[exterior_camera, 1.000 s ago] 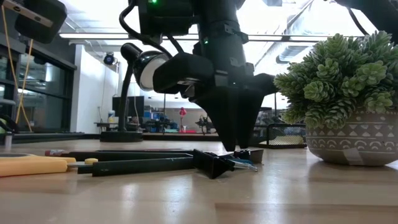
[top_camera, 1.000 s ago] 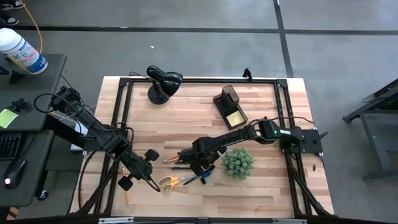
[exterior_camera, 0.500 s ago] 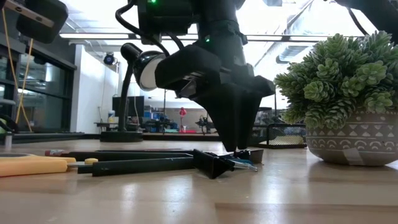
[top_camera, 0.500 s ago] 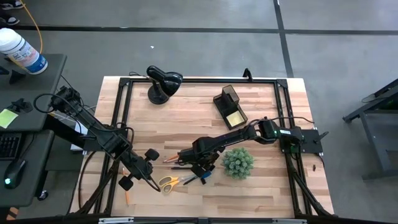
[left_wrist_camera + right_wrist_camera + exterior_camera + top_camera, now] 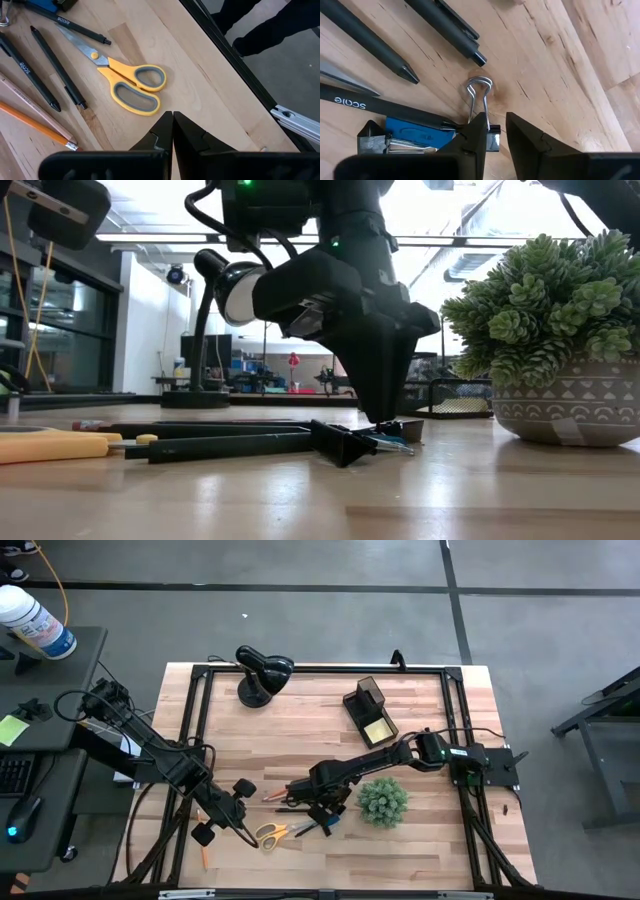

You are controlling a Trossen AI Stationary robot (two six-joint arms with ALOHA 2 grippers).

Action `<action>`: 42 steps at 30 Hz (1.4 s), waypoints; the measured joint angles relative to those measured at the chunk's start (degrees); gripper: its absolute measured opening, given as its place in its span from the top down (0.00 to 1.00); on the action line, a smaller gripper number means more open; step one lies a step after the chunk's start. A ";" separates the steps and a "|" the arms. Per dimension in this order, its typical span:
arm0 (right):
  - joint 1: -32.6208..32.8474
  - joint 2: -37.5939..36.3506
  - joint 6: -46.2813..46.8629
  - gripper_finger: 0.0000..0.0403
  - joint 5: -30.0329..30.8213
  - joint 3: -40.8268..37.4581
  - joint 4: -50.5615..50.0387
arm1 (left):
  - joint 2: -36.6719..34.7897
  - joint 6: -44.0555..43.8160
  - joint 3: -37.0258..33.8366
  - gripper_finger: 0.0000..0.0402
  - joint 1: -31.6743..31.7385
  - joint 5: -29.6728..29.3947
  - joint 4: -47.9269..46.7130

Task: Pick and place office supplies into organizer
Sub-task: Put the top binder clip into the desk organizer

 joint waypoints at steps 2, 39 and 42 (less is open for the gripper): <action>0.07 0.00 -0.39 0.84 -0.11 0.00 0.42 | 0.00 0.00 0.00 1.00 0.02 -0.01 0.00; 1.58 2.69 -0.82 1.00 -0.83 2.23 -1.16 | 0.02 0.02 0.00 1.00 0.04 -1.04 -0.04; 1.39 2.73 -1.00 1.00 -0.29 3.59 -2.84 | 0.02 0.04 0.00 1.00 0.04 -1.05 -0.03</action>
